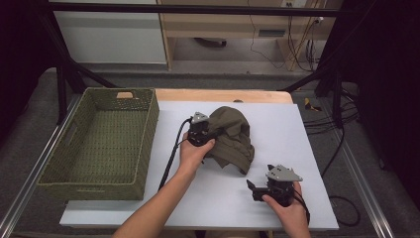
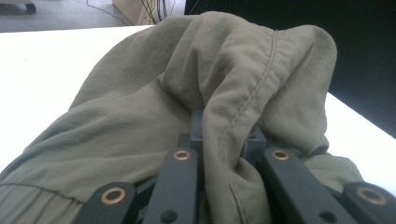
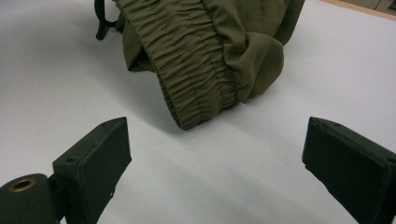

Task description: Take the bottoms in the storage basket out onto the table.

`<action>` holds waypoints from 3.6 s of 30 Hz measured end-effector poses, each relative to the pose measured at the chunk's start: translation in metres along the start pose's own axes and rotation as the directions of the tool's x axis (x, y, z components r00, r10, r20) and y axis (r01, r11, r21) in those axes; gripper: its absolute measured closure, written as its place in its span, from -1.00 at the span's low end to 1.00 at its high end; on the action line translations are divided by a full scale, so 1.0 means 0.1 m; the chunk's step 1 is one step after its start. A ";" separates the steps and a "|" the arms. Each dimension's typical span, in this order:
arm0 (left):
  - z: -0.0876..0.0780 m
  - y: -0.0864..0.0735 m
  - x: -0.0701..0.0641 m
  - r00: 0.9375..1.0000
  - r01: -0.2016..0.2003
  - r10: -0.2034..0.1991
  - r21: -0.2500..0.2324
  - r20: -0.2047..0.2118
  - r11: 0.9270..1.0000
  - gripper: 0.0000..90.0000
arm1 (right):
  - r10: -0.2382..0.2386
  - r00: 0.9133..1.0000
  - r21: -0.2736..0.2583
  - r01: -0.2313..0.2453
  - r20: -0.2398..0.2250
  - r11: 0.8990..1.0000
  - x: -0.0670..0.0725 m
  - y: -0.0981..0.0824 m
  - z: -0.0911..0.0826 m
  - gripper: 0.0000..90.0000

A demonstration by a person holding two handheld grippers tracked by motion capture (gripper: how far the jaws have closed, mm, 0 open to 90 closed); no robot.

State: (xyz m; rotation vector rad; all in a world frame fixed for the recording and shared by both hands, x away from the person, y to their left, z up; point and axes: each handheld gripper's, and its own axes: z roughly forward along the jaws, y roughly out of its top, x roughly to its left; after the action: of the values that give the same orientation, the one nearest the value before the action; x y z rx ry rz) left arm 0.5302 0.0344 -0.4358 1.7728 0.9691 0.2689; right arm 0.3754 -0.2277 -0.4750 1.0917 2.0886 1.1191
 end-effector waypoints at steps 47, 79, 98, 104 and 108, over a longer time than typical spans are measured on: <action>-0.45 0.24 -0.24 0.993 -0.118 0.116 -0.108 -0.026 0.987 -0.82 | -0.005 1.000 0.007 0.005 0.000 1.000 0.02 -0.01 -0.02 -0.87; -0.67 0.32 -0.41 0.986 -0.166 0.167 -0.063 0.010 0.984 -0.85 | 0.005 1.000 -0.008 -0.005 0.016 1.000 -0.01 -0.02 -0.03 -0.89; -0.75 0.38 -0.31 0.988 -0.154 0.155 -0.062 0.012 0.986 -0.88 | 0.001 1.000 -0.015 -0.001 0.005 1.000 -0.02 -0.02 -0.06 -0.89; -0.77 0.37 -0.28 0.989 -0.149 0.150 -0.061 0.009 0.987 -0.88 | -0.001 1.000 -0.013 0.002 0.004 1.000 -0.03 -0.02 -0.06 -0.89; -0.80 0.37 -0.26 0.988 -0.149 0.150 -0.060 0.017 0.987 -0.88 | 0.001 1.000 -0.012 -0.001 0.003 1.000 -0.03 -0.02 -0.06 -0.89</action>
State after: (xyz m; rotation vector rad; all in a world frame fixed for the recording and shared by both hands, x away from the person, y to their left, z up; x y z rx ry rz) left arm 0.4841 0.0662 -0.3633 1.7936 0.8058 0.3690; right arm 0.3718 -0.2329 -0.4736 1.0881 2.0766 1.1282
